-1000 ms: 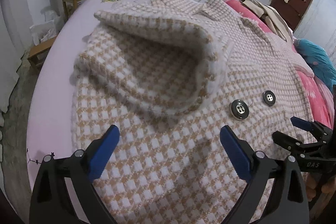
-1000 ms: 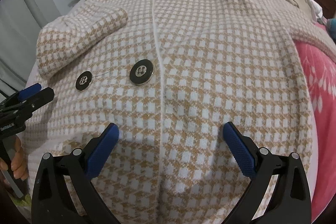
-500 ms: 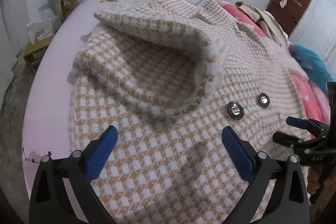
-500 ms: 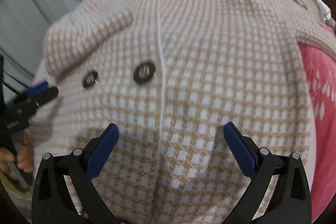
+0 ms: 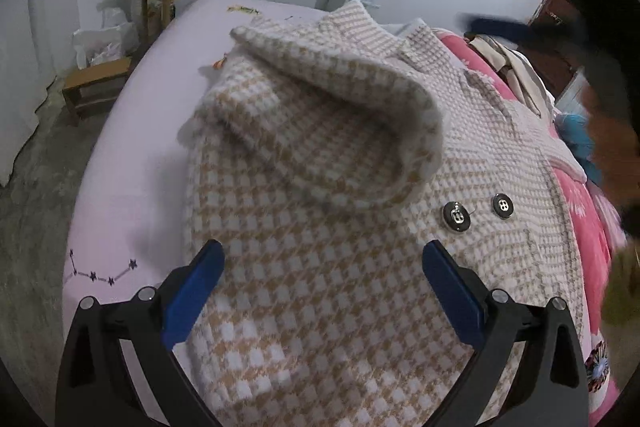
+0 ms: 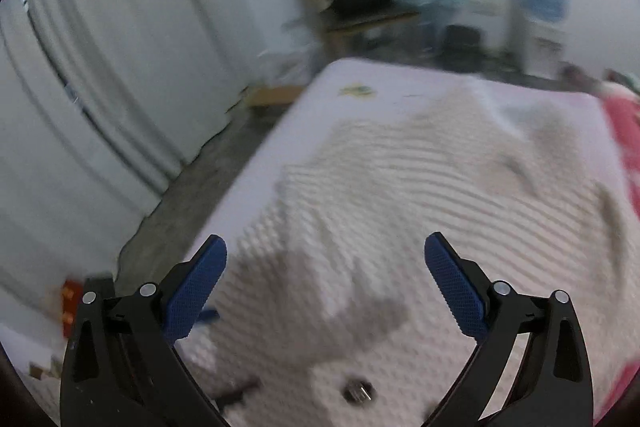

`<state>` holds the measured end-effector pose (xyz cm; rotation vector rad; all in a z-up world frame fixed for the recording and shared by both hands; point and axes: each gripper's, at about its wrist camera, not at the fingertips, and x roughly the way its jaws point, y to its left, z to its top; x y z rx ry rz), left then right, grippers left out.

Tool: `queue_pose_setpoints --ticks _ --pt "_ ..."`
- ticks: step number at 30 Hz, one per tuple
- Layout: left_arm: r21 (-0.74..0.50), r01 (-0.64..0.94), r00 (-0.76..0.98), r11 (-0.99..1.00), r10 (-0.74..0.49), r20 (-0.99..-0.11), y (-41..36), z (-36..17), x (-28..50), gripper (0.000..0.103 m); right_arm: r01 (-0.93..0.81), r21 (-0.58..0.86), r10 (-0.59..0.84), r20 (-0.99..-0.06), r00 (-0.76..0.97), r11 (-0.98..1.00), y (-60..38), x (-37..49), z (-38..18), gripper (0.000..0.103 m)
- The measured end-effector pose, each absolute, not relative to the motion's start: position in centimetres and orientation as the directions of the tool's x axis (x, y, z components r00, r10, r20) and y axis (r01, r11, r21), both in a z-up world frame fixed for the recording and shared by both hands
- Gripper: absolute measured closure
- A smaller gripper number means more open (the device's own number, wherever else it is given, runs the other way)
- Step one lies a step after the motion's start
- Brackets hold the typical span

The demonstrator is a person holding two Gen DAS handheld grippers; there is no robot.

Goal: Fold large clothes

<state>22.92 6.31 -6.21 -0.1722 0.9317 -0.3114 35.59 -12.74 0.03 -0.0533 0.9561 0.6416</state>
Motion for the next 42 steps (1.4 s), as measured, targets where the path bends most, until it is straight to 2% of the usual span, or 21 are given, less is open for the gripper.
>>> queue_pose_setpoints --ticks 2,5,7,8,10,11,12,16,19,22,23,25,27,28,31,34,42 --pt "-0.281 0.189 0.556 0.941 -0.338 -0.759 6.3 -6.3 22.8 0.006 -0.561 0.229 0.478 -0.806 0.349 0.795 -9.5 37.4 -1.8 0.014" --pt "-0.285 0.187 0.556 0.94 -0.34 -0.758 6.4 -6.4 22.8 0.006 -0.571 0.182 0.411 -0.86 0.303 0.801 -6.8 39.2 -4.7 0.029" --pt "-0.29 0.187 0.556 0.939 -0.344 -0.757 6.3 -6.4 22.9 0.006 -0.559 0.137 0.345 -0.894 0.286 0.818 -5.8 40.6 -6.7 0.044" --pt "-0.292 0.186 0.555 0.938 -0.346 -0.756 6.4 -6.4 22.9 0.006 -0.547 0.116 0.315 -0.905 0.285 0.829 -5.6 40.7 -7.2 0.059" --pt "-0.297 0.186 0.555 0.937 -0.35 -0.755 6.4 -6.4 22.9 0.006 -0.529 0.159 0.347 -0.896 0.278 0.834 -6.6 40.8 -7.1 0.077" --pt "-0.3 0.186 0.555 0.936 -0.352 -0.754 6.6 -6.4 22.9 0.006 -0.519 0.187 0.371 -0.886 0.279 0.834 -7.3 40.5 -6.6 0.083" --pt "-0.303 0.185 0.555 0.935 -0.354 -0.753 6.6 -6.4 22.9 0.006 -0.51 0.201 0.389 -0.873 0.294 0.837 -8.0 40.1 -5.7 0.085" --pt "-0.304 0.185 0.553 0.935 -0.355 -0.754 6.7 -6.3 23.1 0.006 -0.469 0.237 0.452 -0.786 0.421 0.851 -12.6 36.4 -0.6 0.086" --pt "-0.315 0.182 0.553 0.932 -0.361 -0.751 6.7 -6.2 23.1 0.006 -0.429 0.329 0.523 -0.696 0.492 0.841 -18.4 32.2 2.3 0.086" --pt "-0.323 0.186 0.554 0.928 -0.37 -0.745 6.4 -5.9 23.1 0.006 -0.38 0.376 0.533 -0.648 0.544 0.845 -23.4 28.2 3.0 0.084" --pt "-0.322 0.189 0.553 0.928 -0.371 -0.746 6.2 -5.9 23.1 0.006 -0.346 0.395 0.525 -0.641 0.559 0.851 -25.4 26.2 2.6 0.08" --pt "-0.316 0.2 0.549 0.927 -0.373 -0.748 5.8 -5.8 23.1 0.006 -0.287 0.415 0.502 -0.651 0.569 0.863 -27.9 23.9 1.5 0.067" --pt "-0.306 0.207 0.546 0.929 -0.369 -0.752 5.4 -5.8 23.1 0.006 -0.202 0.441 0.47 -0.672 0.572 0.875 -30.6 20.9 -0.7 0.045" --pt "-0.3 0.209 0.543 0.931 -0.365 -0.756 5.2 -5.9 23.2 0.006 -0.171 0.455 0.465 -0.682 0.565 0.874 -31.4 20.0 -1.5 0.042" --pt "-0.291 0.2 0.536 0.936 -0.353 -0.767 5.0 -6.4 23.4 0.006 -0.062 0.498 0.453 -0.724 0.521 0.865 -33.8 17.4 -4.1 0.041" --pt "-0.294 0.189 0.531 0.937 -0.35 -0.772 5.3 -6.6 23.7 0.006 0.032 0.554 0.462 -0.722 0.515 0.832 -36.4 15.8 -5.9 0.039" --pt "-0.331 0.164 0.529 0.929 -0.366 -0.766 5.8 -6.8 23.9 0.006 0.123 0.559 0.437 -0.75 0.496 0.82 -37.5 18.8 -7.2 0.039"
